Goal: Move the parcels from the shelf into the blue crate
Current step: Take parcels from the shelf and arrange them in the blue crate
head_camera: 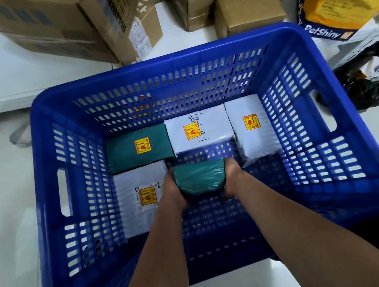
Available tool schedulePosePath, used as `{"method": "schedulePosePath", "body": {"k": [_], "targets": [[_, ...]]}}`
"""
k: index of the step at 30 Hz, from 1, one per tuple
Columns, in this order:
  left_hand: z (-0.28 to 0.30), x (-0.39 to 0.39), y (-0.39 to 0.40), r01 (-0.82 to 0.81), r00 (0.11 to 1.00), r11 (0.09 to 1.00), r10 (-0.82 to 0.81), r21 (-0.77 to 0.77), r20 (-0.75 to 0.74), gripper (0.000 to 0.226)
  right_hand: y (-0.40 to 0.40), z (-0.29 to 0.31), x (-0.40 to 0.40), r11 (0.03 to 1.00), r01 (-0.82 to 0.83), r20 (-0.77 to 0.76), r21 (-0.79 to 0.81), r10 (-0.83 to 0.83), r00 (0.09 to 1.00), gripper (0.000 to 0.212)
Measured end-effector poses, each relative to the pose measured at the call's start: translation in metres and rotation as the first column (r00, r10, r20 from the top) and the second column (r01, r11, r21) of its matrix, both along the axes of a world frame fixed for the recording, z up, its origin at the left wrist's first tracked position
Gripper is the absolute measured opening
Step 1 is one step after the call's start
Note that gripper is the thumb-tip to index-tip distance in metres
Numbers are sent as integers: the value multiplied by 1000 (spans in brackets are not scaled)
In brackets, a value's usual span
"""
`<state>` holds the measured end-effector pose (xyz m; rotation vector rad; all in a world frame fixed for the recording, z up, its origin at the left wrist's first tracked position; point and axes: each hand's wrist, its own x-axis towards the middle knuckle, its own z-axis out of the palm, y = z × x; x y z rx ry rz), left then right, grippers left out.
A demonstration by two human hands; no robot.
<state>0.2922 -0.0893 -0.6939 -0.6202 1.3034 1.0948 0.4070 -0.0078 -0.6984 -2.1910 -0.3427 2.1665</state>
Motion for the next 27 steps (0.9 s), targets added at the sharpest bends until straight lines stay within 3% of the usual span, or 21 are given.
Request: {"method": "schedulePosePath", "body": {"k": [7, 10, 12, 15, 17, 20, 22, 27], "targets": [[-7, -25, -14, 295, 949, 950, -278, -106, 151, 41, 3, 4, 14, 980, -184, -119, -75, 174, 977, 35], [9, -36, -19, 509, 860, 850, -507, -138, 49, 29, 15, 17, 19, 935, -353, -98, -29, 349, 932, 15], [20, -38, -23, 612, 782, 783, -620, -116, -63, 24, 22, 28, 25, 893, -449, -172, 13, 444, 879, 25], [26, -36, -25, 593, 772, 805, -568, 2, -284, 26, 29, 39, 32, 852, -488, -244, 187, 522, 817, 41], [23, -33, -25, 576, 744, 815, -493, 61, -451, 50, 30, 49, 33, 793, -485, -229, 369, 583, 779, 36], [15, -28, -30, 612, 618, 791, -473, 5, -628, 78, 30, 55, 36, 640, -540, -137, 547, 705, 696, 49], [13, -25, -34, 608, 591, 794, -466, -16, -658, 79, 27, 51, 39, 578, -558, -100, 596, 743, 662, 60], [29, -19, -35, 610, 628, 789, -425, 73, -652, 71, 16, 43, 45, 545, -595, -41, 590, 757, 652, 77]]}}
